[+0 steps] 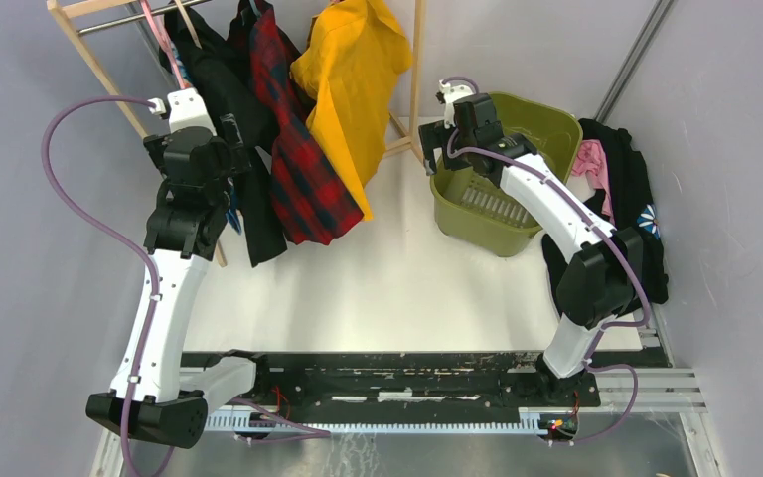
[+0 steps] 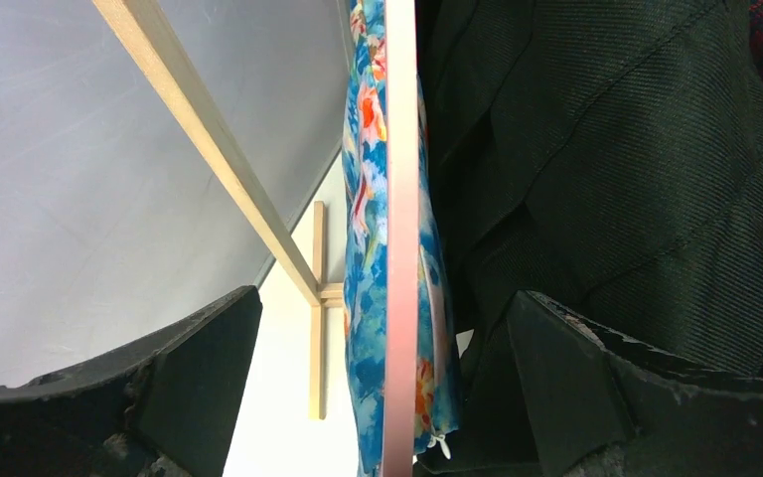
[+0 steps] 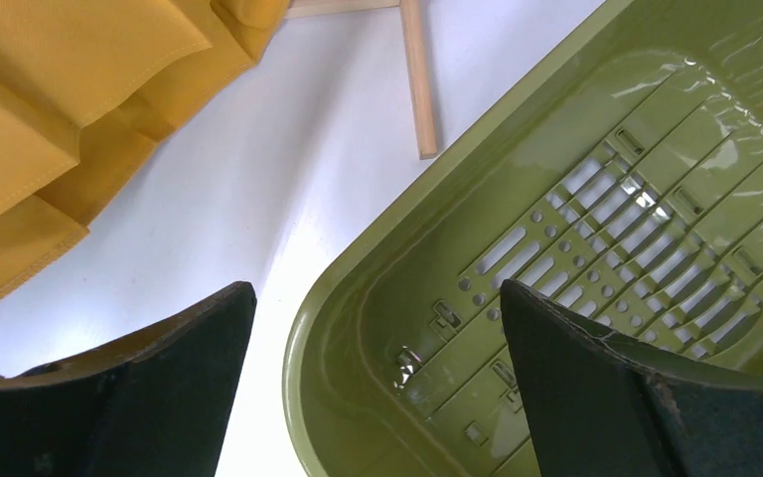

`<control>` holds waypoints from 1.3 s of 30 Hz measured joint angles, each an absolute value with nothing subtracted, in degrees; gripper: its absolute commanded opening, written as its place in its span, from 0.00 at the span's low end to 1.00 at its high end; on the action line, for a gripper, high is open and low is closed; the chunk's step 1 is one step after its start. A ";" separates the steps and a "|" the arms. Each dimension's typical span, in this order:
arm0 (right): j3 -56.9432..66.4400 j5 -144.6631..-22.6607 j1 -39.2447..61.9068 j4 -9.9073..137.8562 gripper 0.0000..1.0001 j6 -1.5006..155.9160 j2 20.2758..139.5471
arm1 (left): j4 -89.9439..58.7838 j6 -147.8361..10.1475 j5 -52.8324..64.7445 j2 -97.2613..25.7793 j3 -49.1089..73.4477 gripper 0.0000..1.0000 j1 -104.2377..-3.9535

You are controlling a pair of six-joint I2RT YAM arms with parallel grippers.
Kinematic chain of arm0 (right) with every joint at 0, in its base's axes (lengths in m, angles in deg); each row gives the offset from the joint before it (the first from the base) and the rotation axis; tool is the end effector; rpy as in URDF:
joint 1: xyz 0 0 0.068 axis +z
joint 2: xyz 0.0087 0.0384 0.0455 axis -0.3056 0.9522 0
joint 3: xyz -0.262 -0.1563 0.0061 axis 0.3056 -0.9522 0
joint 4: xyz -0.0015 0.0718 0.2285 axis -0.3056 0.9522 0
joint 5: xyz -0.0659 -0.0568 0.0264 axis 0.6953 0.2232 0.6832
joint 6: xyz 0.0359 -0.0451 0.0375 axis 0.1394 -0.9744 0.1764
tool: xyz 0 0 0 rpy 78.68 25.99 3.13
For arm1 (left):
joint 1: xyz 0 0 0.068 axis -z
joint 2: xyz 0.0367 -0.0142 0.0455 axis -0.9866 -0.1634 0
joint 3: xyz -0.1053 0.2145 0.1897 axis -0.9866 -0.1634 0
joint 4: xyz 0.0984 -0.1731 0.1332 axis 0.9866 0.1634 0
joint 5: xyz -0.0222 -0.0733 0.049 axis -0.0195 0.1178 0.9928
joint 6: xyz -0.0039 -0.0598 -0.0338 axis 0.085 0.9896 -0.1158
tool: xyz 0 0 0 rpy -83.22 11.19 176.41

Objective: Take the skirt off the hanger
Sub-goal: Pick up the hanger from the clothesline.

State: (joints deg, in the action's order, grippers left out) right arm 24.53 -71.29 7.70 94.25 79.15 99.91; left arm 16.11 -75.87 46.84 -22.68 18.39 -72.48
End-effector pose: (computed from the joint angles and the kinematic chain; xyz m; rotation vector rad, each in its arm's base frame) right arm 0.3697 0.1713 0.3660 -0.2768 2.1991 0.2413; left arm 0.1981 0.0020 0.4672 -0.3463 1.7490 0.3543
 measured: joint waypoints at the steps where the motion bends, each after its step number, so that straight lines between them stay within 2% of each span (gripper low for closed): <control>1: 24.53 -71.27 7.72 94.23 1.00 78.64 99.91 | 16.09 -75.89 46.93 -22.68 18.39 0.99 -72.45; 11: 25.01 -71.51 7.72 96.53 1.00 65.92 99.93 | 15.32 -78.34 47.56 -22.88 19.26 0.99 -72.39; 28: 24.86 -73.56 7.72 97.68 1.00 60.28 99.47 | 10.27 -86.12 53.99 -31.32 37.10 0.98 -71.08; 31: 22.17 -73.45 7.72 97.64 1.00 59.76 98.44 | 10.21 -82.93 47.73 -30.53 36.38 0.98 -70.81; 36: 18.48 -72.62 7.72 97.75 1.00 58.73 97.77 | 8.98 -74.05 31.65 -22.18 25.19 0.98 -70.70; 39: 18.13 -72.25 7.72 97.73 1.00 58.51 97.77 | 10.69 -70.93 27.10 -18.44 19.94 0.98 -70.51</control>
State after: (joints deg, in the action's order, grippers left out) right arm 18.13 -72.25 7.72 97.73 58.51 97.77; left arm 10.69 -70.93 27.10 -18.44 19.94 -70.51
